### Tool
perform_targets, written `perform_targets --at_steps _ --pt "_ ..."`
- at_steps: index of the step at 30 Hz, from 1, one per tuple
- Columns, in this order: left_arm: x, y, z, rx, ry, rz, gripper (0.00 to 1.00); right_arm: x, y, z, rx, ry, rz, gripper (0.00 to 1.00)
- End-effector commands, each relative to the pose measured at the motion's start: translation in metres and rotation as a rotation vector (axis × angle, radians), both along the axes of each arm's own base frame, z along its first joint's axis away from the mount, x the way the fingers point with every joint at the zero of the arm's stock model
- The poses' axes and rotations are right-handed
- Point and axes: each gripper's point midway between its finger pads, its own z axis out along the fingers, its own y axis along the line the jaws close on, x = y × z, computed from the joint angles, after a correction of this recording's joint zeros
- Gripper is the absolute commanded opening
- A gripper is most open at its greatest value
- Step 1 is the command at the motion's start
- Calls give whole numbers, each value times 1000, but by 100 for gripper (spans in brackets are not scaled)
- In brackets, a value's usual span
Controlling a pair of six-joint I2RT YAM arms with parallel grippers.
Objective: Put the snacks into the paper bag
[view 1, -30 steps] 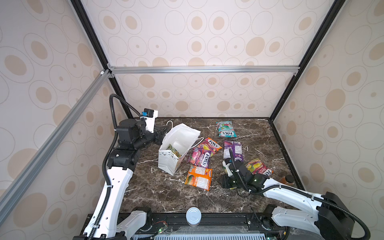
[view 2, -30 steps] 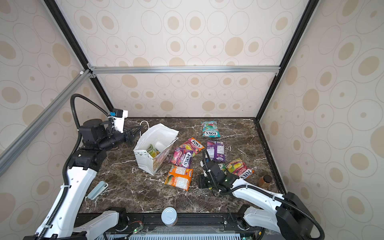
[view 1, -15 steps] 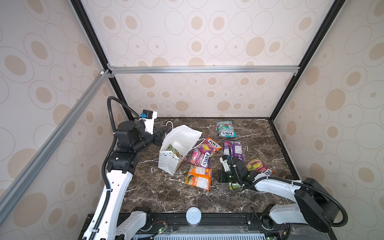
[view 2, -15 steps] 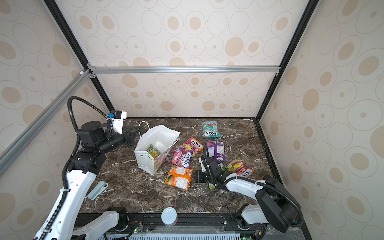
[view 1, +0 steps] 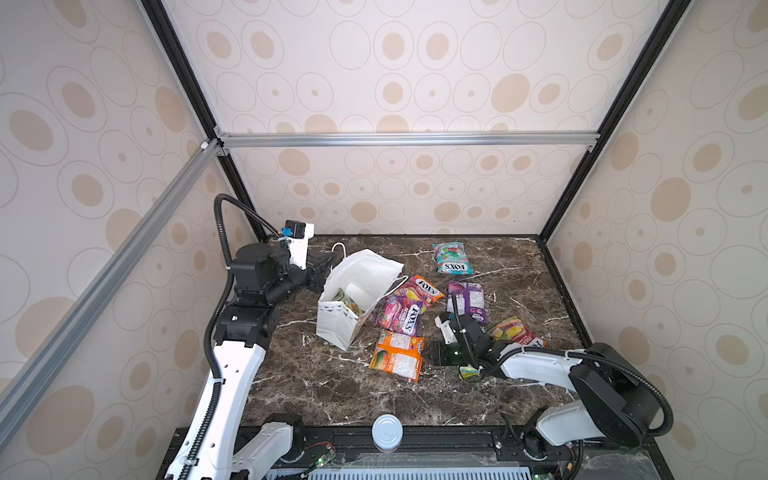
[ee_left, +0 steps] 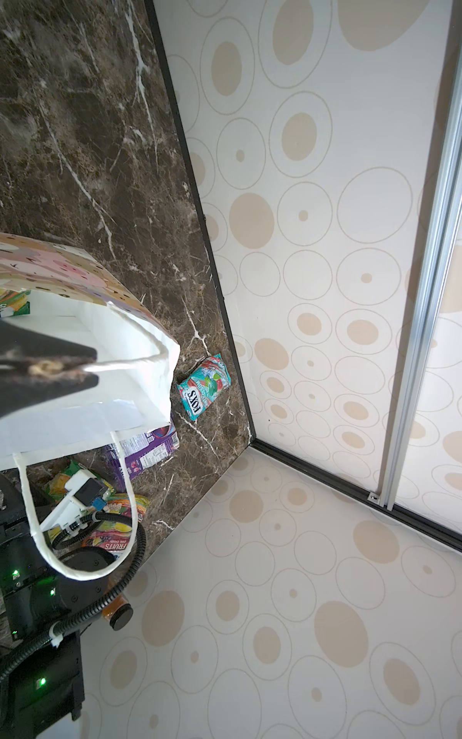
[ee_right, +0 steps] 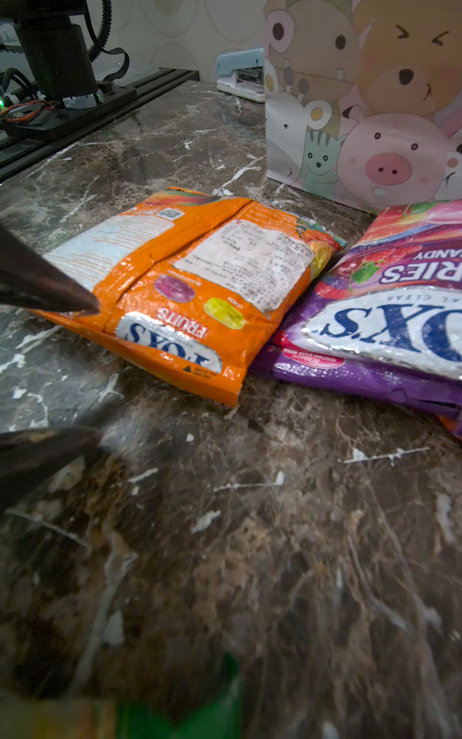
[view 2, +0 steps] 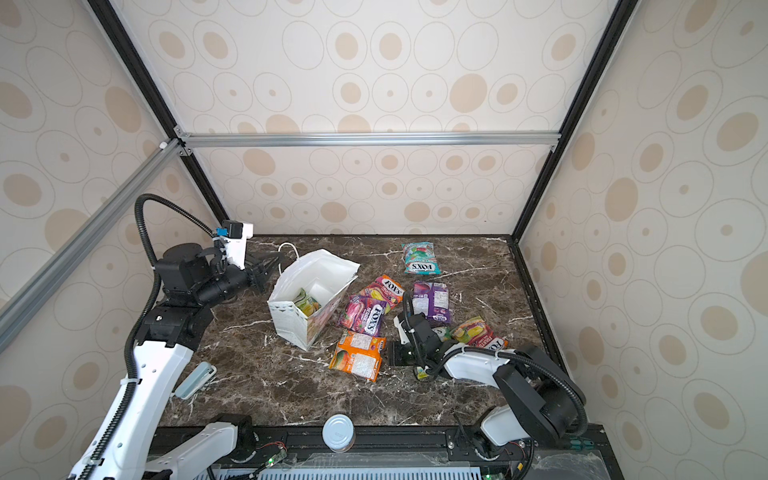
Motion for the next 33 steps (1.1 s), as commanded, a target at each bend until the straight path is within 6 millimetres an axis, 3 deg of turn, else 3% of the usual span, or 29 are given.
perform_targets --at_steps 1,20,28,33 --pt "-4 0 17 -13 -59 -3 0 12 11 9 49 -26 5 47" --pt "-5 0 17 -13 -59 -4 0 29 19 6 108 -9 -10 40" --pt "-4 0 15 -14 -55 -6 0 29 22 1 130 5 -12 30" --pt "-3 0 15 -15 -55 -4 0 31 23 2 135 1 -16 19"
